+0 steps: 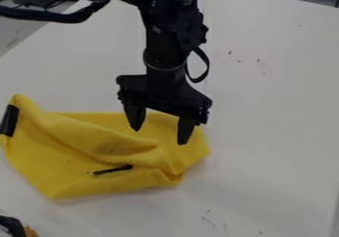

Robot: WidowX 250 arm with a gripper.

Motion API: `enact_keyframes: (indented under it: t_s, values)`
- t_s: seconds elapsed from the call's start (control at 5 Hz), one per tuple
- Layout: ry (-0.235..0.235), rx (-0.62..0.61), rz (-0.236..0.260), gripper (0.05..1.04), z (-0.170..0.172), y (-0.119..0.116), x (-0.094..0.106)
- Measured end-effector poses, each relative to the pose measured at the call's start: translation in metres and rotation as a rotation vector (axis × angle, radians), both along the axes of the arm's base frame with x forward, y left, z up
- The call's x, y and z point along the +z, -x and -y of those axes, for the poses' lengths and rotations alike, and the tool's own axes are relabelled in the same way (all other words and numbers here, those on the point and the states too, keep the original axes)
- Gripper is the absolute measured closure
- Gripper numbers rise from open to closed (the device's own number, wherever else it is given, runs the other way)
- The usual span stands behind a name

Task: Unfolded the cloth from the bottom to the top side of the white piece.

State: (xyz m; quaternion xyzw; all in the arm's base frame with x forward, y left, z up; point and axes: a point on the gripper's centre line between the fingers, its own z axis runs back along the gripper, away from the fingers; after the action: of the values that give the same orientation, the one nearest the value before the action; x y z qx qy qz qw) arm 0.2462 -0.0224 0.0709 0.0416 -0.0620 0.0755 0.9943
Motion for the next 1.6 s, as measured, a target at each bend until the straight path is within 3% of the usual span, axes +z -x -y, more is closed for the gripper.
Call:
enact_keyframes:
  t_s: [0.4,0.6,0.8,1.2,1.4,1.6]
  values:
    - [-0.023,0.024,-0.036,0.082,-0.003,0.003,-0.022]
    - [-0.020,0.033,-0.047,0.082,-0.003,0.002,-0.048]
    - [0.000,0.019,-0.040,0.082,0.001,-0.003,-0.060]
    - [-0.022,0.043,-0.077,0.083,-0.005,0.002,-0.055]
    - [-0.040,0.049,-0.061,0.083,-0.004,0.000,-0.040]
    - [-0.031,0.041,-0.039,0.083,-0.005,0.000,-0.042]
